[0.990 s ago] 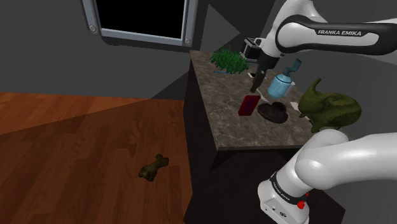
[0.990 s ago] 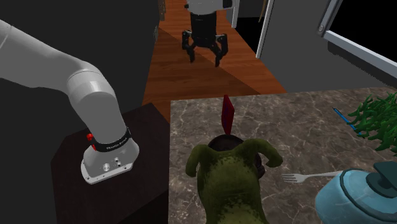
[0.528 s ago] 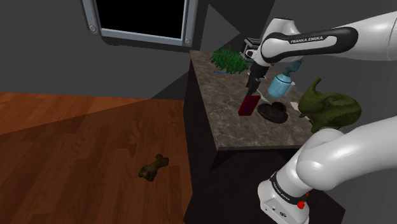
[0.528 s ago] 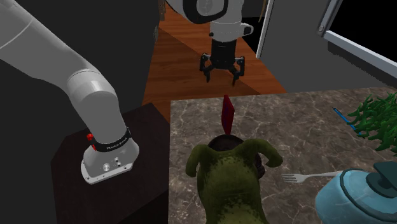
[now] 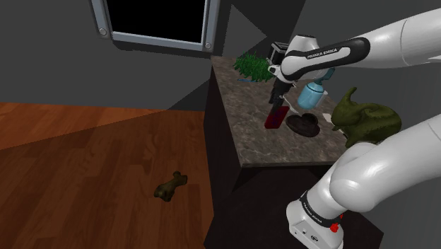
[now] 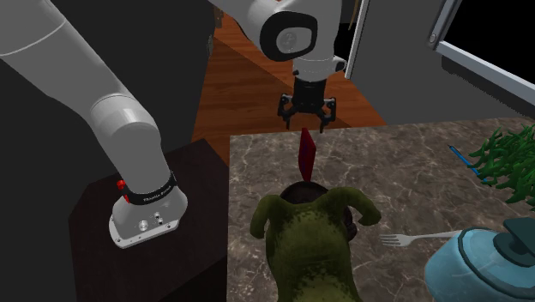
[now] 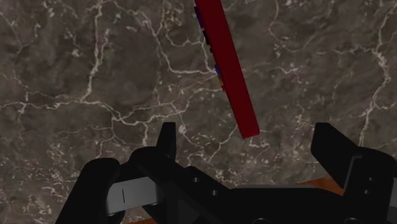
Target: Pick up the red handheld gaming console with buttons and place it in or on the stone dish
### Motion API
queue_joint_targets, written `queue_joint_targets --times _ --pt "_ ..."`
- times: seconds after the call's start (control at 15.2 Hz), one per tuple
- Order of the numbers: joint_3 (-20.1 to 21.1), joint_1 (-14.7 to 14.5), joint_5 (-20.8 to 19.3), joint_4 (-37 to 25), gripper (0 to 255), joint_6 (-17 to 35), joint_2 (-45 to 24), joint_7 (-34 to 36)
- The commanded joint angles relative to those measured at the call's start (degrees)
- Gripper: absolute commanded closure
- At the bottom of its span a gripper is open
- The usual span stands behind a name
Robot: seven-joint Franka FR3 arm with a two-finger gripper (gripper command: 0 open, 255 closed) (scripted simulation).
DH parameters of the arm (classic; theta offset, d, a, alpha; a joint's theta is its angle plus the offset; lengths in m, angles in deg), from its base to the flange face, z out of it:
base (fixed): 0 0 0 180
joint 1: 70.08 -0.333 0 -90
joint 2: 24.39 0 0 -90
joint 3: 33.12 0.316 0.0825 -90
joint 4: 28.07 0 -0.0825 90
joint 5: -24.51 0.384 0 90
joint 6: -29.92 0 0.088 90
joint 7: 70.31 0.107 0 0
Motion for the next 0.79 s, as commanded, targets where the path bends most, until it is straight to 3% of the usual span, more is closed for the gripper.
queue_joint_targets --times 0.0,0.53,0.59,0.73 --pt "-0.2 -0.2 0.3 0.8 0 1.8 -1.0 -0.1" --pt "-0.3 -0.2 0.4 1.1 0 2.3 -1.3 -0.2" --pt "-0.3 -0.2 0.4 1.1 255 2.3 -1.3 -0.2" --pt "-0.3 -0.2 0.4 1.1 255 2.3 -1.3 -0.2"
